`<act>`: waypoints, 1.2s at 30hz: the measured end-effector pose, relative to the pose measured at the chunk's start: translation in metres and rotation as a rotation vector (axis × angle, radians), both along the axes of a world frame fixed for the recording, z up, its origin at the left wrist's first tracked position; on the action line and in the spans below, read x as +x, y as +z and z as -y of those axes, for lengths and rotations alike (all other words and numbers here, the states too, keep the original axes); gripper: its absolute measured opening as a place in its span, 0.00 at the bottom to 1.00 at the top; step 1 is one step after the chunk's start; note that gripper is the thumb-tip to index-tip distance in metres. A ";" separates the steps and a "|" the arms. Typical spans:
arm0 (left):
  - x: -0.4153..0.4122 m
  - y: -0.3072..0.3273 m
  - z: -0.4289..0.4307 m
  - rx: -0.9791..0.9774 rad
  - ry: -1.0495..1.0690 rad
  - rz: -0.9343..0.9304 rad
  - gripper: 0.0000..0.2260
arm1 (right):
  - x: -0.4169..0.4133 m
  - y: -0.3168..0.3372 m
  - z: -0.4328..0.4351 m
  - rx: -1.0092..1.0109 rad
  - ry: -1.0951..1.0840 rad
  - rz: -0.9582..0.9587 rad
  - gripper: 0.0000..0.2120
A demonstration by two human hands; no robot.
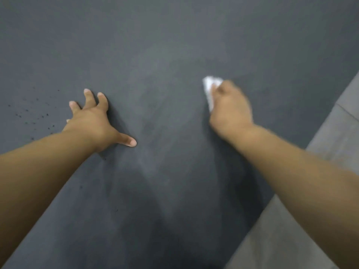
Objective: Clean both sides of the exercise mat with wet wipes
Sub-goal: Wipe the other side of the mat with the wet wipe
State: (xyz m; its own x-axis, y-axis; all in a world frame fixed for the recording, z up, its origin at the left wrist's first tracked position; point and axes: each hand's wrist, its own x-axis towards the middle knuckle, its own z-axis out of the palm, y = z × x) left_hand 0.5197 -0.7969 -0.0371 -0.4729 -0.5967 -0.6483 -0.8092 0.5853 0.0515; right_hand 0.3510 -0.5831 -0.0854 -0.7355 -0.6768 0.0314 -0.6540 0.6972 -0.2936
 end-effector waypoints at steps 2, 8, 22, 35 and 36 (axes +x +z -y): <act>-0.001 -0.003 0.002 0.004 -0.012 0.007 0.64 | 0.058 -0.005 0.011 -0.112 0.339 0.019 0.21; -0.005 0.000 0.003 -0.033 -0.083 0.087 0.64 | 0.040 -0.003 0.018 -0.053 0.533 -0.121 0.13; 0.003 0.012 0.030 0.003 -0.290 0.190 0.61 | 0.085 0.006 0.062 0.000 0.702 0.000 0.18; -0.007 0.006 0.021 -0.027 -0.268 0.230 0.61 | -0.004 -0.006 0.128 -0.091 0.231 -0.057 0.22; -0.007 0.005 0.021 -0.017 -0.259 0.218 0.61 | 0.023 -0.008 0.127 -0.104 0.411 -0.076 0.23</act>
State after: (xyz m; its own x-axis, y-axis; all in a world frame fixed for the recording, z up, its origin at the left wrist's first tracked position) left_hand 0.5131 -0.8179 -0.0318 -0.4619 -0.4865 -0.7415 -0.6243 0.7722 -0.1177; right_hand 0.3741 -0.7099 -0.0929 -0.3987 -0.9033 0.1586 -0.8935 0.3436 -0.2892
